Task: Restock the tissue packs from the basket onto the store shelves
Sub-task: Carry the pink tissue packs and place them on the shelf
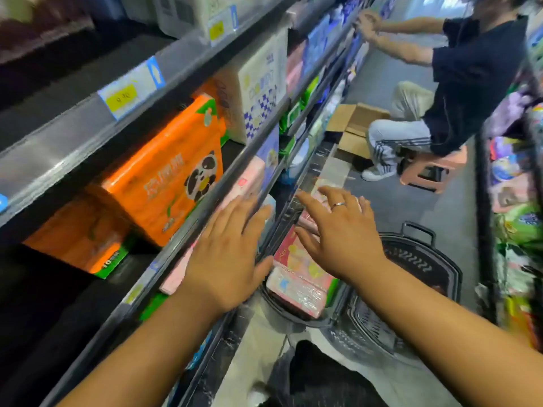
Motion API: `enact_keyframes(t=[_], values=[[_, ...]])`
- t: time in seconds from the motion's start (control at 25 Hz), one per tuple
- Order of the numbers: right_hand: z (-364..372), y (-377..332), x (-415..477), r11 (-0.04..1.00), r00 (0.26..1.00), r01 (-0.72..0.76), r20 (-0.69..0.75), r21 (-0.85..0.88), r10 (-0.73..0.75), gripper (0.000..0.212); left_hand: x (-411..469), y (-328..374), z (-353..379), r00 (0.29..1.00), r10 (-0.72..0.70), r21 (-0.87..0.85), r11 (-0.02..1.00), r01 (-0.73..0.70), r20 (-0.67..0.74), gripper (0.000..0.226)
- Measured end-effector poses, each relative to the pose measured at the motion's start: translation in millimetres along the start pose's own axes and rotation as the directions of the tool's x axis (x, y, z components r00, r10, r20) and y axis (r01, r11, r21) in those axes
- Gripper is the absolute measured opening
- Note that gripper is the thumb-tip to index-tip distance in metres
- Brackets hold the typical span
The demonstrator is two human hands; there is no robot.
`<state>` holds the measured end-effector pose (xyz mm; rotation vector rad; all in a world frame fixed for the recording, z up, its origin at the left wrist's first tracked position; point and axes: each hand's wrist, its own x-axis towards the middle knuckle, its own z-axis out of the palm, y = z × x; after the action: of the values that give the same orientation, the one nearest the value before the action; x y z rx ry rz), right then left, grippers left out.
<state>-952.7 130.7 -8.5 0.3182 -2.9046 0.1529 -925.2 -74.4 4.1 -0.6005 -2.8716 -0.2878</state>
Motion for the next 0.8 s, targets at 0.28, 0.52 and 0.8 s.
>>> enact_keyframes(t=[0.28, 0.52, 0.8], values=[[63, 43, -77, 0.971, 0.956, -0.231, 0.169, -0.061, 0.239, 0.061, 2, 41, 97, 0.972, 0.090, -0.126, 0.990, -0.063, 0.217, 0.078], [136, 67, -103, 0.962, 0.866, -0.273, 0.430, -0.023, 0.256, 0.065, 2, 31, 184, 0.924, 0.127, -0.140, 0.987, -0.081, 0.362, 0.077], [225, 95, -98, 0.971, 0.752, -0.235, 0.640, 0.037, 0.157, 0.077, 8, 19, 273, 0.840, 0.060, -0.058, 0.998, -0.034, 0.539, 0.086]])
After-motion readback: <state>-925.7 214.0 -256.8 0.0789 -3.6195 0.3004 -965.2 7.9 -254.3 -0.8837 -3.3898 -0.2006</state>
